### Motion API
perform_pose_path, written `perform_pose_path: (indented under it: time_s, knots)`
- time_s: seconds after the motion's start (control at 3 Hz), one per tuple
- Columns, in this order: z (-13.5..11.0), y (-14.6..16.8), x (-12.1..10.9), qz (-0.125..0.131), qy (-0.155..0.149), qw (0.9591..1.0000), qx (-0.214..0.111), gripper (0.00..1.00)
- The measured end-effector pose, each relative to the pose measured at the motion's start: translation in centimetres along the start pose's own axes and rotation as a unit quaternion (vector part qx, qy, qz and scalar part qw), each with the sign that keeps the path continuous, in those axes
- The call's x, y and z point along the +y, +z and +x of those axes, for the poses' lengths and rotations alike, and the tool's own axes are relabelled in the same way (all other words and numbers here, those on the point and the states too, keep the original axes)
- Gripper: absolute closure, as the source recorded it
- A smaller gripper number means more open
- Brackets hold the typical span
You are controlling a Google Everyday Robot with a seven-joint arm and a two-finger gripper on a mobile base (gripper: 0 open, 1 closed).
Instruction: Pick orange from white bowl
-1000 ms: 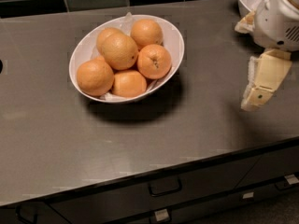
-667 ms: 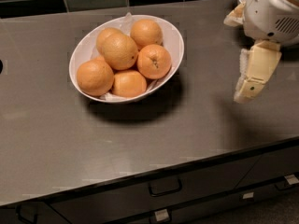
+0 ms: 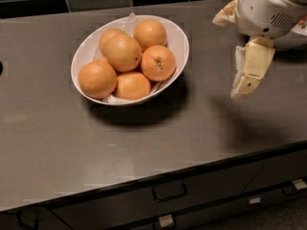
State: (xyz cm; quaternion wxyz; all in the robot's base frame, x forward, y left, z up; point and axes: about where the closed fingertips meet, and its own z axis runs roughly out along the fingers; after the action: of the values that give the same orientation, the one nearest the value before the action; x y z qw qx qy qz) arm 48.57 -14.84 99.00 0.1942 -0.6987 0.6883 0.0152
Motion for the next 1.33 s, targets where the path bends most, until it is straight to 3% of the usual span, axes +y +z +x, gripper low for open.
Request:
perform_pose_path:
  time_s: [0.33,0.67,1.0,1.33]
  knots:
    - [-1.3,-0.2,-1.0,0.011,-0.014,0.9998,0.002,0.00]
    - [-6.1,-1.1,-2.2,0.027,-0.075,0.9967,0.013,0.00]
    - [-11.4,-1.1,-2.4,0.029,-0.147,0.9886,0.004,0.00]
    - [-15.6,-0.9,-2.6,0.024,-0.197,0.9797,-0.030,0.00]
